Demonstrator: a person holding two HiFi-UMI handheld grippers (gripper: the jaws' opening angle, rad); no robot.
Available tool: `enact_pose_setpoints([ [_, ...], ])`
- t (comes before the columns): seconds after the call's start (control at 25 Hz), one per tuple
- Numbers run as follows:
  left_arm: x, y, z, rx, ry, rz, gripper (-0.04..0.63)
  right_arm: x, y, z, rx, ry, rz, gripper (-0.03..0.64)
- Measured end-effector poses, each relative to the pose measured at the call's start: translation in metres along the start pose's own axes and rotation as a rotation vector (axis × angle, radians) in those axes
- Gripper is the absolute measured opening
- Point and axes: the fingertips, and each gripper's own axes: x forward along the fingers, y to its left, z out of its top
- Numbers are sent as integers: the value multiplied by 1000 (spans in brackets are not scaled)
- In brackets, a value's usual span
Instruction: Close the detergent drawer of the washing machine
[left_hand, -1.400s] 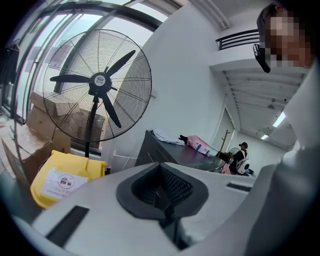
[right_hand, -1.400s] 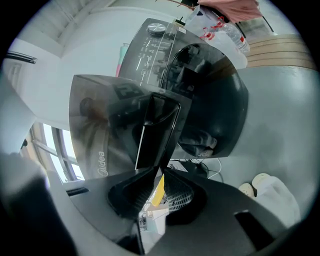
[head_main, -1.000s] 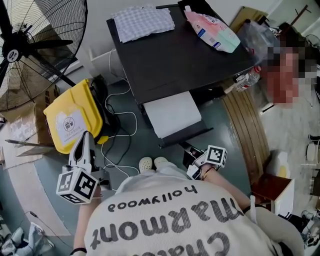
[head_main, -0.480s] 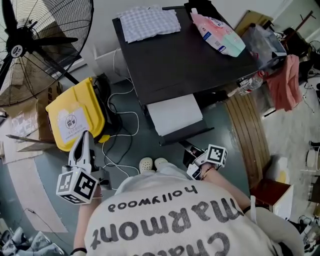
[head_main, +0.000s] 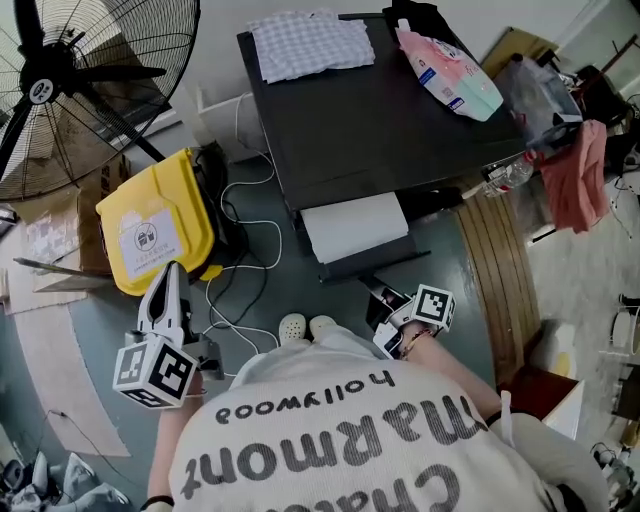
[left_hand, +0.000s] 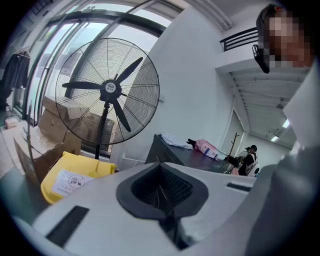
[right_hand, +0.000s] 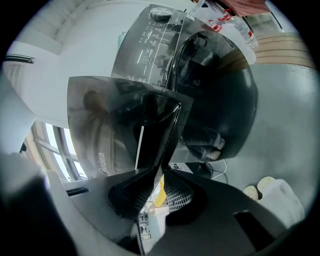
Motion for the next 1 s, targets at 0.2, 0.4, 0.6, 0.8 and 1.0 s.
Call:
enact_pose_setpoints([
  [0.2,-3,3,-1,-3,-1,19,8,7,1,5,3,5,-14,78],
  [0.4,-5,6,1,-5,-6,40,8,19,10,16,-1,5,10,75],
  [0.6,-11,13,1,-9,-8,66,8,32,16,25,-9,5,30,75],
  [0.8,-16,21,4,-15,-19,98,8,41,18,31,-15,8,31,75],
  [1.0,-20,26,3,-25,-23,122,8,49,21,35,-10,8,41,74],
])
